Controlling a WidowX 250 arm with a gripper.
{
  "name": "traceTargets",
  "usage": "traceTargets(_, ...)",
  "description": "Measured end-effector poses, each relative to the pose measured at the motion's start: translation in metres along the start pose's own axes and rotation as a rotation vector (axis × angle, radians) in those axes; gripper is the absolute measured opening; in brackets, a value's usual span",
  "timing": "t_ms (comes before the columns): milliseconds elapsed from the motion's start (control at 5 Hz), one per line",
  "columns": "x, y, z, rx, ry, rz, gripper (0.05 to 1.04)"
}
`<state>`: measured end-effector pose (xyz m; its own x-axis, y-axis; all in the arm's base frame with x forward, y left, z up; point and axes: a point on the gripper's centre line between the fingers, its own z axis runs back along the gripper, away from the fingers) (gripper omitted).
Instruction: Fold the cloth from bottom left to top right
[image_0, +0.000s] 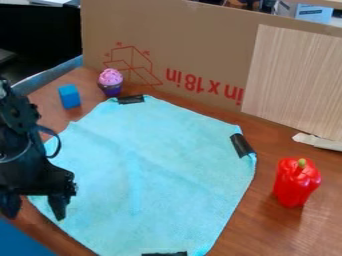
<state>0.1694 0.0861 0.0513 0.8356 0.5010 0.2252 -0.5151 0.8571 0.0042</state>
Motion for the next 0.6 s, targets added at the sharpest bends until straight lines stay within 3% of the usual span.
traceTargets(600, 0.037, 0.042, 0.005, -0.014, -0.054, 0.165, 0.999)
